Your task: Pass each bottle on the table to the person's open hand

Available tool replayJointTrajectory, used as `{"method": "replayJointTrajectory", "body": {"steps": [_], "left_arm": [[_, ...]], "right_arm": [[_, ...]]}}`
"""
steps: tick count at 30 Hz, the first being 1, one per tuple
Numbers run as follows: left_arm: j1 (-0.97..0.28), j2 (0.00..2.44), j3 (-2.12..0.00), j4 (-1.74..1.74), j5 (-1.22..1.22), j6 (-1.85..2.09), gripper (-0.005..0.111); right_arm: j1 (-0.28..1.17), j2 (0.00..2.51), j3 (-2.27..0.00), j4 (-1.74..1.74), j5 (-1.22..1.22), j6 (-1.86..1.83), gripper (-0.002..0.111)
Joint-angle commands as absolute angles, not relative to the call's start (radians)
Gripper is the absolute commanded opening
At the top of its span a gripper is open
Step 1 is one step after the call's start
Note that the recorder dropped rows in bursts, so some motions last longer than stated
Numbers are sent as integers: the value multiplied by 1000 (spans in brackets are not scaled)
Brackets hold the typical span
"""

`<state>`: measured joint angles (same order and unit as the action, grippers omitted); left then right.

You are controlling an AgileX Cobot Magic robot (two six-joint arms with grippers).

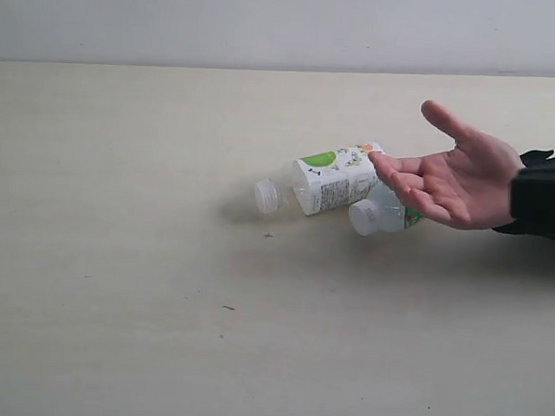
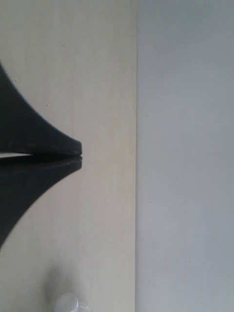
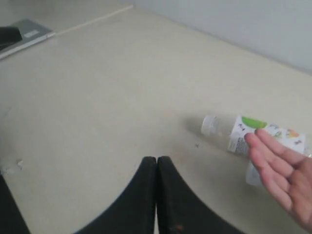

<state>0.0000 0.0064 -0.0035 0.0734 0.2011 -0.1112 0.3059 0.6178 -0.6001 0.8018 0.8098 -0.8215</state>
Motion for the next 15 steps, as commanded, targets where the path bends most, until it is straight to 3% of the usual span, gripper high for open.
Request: {"method": "replayJointTrajectory", "body": {"steps": [1, 8, 15], "left_arm": [[0, 0, 0, 76, 199, -109, 0], [0, 0, 0, 76, 199, -109, 0], [0, 0, 0, 76, 199, -109, 0]], "right_arm": [[347, 831, -660, 827, 868, -902, 0], [489, 1093, -706, 718, 795, -902, 0], [601, 1263, -706, 392, 675, -723, 0]]}}
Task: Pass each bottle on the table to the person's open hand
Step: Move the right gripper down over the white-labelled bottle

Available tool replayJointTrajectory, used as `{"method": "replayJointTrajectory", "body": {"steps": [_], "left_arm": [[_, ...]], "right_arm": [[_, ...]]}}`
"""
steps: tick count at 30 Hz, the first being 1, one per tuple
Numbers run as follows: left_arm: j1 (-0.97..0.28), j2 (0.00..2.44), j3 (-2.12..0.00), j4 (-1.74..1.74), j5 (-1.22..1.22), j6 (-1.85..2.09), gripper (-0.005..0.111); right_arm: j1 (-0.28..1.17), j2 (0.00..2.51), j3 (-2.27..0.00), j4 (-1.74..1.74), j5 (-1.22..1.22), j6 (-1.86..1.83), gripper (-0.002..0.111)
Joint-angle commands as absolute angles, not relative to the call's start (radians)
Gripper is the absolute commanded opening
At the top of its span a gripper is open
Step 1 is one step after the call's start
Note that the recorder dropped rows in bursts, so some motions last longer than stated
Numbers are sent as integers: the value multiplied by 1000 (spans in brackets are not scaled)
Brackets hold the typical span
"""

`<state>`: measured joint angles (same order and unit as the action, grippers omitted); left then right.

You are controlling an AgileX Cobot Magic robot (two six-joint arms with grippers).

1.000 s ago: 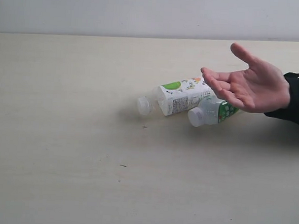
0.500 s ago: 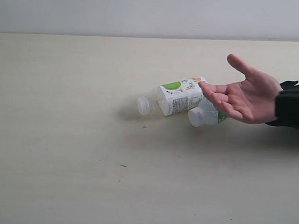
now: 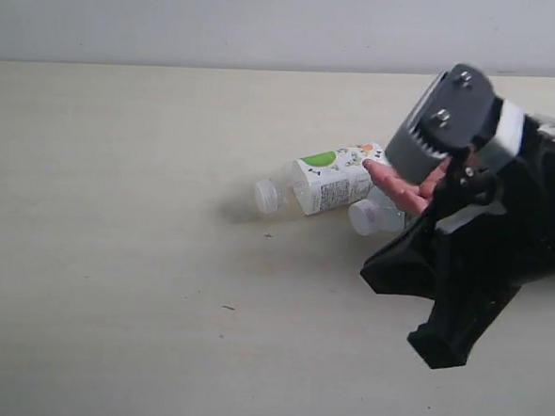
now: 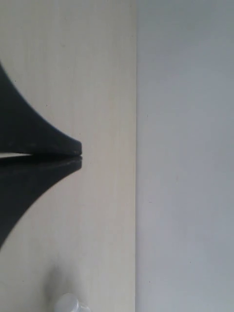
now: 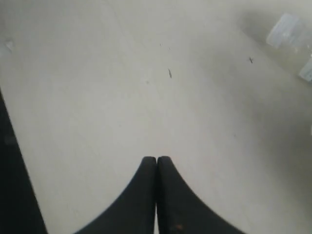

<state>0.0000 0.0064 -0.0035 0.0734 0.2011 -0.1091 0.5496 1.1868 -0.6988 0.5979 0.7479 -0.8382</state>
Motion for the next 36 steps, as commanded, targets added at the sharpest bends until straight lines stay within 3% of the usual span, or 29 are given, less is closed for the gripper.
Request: {"method": "replayJointTrajectory", "body": {"steps": [1, 6, 16, 22, 30, 36], "left_arm": [[0, 0, 0, 76, 199, -109, 0], [0, 0, 0, 76, 199, -109, 0], [0, 0, 0, 76, 199, -109, 0], [0, 0, 0, 76, 199, -109, 0], [0, 0, 0, 76, 199, -109, 0], [0, 0, 0, 76, 199, -109, 0]], "right_arm": [[617, 1283, -706, 323, 658, -687, 0], [699, 1359, -706, -12, 575, -527, 7], [823, 1506, -706, -569, 479, -325, 9], [825, 1575, -706, -907, 478, -89, 30], [825, 1646, -706, -1000, 465, -42, 61], [825, 1689, -706, -1178, 465, 105, 65]]}}
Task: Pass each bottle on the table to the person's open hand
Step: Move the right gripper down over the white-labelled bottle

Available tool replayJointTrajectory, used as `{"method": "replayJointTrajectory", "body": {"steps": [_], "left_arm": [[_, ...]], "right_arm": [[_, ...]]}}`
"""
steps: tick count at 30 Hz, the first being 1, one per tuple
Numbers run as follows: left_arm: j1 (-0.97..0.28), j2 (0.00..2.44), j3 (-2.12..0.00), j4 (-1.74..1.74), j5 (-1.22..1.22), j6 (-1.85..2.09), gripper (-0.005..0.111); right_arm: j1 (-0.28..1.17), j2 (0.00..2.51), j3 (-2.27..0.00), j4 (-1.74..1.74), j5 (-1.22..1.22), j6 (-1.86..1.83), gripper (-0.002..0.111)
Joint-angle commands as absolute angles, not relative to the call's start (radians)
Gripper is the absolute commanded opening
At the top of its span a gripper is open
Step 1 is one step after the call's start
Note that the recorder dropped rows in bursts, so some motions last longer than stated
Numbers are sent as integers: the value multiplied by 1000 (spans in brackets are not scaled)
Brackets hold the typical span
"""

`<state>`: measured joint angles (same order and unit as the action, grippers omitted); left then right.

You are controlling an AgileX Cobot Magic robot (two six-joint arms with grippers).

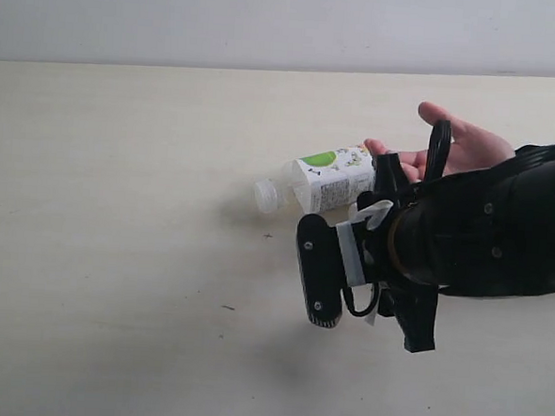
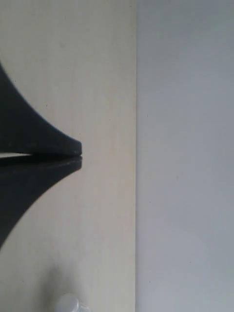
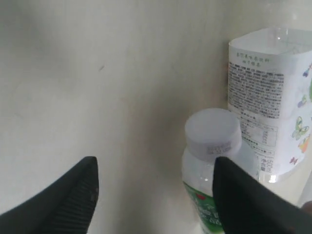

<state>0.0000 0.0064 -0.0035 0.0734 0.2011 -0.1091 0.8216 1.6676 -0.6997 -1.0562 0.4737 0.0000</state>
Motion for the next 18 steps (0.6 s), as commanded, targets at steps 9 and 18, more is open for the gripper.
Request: {"method": "replayJointTrajectory", "body": {"steps": [9, 18], "left_arm": [[0, 0, 0, 76, 199, -109, 0], [0, 0, 0, 76, 199, -109, 0]], "right_arm": [[825, 1690, -706, -1233, 464, 170, 65], [825, 1690, -706, -1241, 464, 170, 65]]}}
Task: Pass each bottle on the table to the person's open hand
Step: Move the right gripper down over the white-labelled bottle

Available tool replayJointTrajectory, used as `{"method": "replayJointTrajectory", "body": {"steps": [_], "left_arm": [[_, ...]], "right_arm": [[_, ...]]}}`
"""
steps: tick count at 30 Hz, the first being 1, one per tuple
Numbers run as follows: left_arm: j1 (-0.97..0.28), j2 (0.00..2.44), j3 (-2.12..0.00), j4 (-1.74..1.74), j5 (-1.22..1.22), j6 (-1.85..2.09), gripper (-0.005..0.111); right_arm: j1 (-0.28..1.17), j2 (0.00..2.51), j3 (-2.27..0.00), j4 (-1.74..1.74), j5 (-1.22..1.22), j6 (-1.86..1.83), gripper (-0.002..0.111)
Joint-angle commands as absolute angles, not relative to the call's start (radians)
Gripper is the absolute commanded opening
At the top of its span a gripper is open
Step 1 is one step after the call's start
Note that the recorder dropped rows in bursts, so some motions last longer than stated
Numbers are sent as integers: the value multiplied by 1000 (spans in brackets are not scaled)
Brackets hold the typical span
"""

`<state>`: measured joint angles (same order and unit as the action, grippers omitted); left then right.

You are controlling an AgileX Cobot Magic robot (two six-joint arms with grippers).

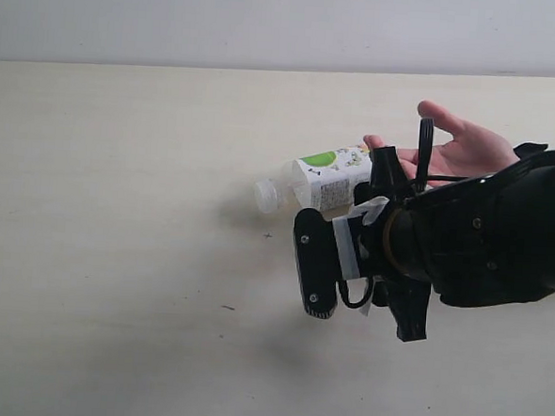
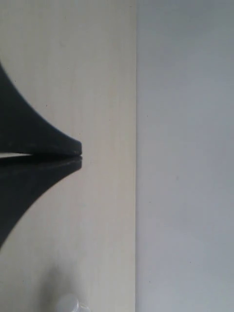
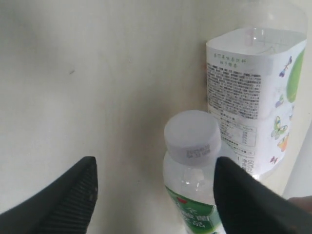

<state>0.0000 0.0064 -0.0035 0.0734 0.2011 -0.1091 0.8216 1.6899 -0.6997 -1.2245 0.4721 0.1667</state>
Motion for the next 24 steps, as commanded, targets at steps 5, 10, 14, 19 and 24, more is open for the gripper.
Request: {"method": "replayJointTrajectory", "body": {"steps": [5, 10, 14, 19, 24], "left_arm": [[0, 0, 0, 76, 199, -109, 0], [0, 0, 0, 76, 199, -109, 0], [0, 0, 0, 76, 199, -109, 0], [0, 0, 0, 76, 199, -109, 0], [0, 0, 0, 76, 199, -109, 0]], "right_arm": [[825, 1690, -706, -1373, 468, 291, 68], [823, 1690, -706, -1442, 473, 321, 70], [823, 1690, -706, -1560, 469, 395, 70], [823, 1690, -771, -1708, 459, 604, 70], [823, 1707, -937, -1670, 422, 603, 70]]}}
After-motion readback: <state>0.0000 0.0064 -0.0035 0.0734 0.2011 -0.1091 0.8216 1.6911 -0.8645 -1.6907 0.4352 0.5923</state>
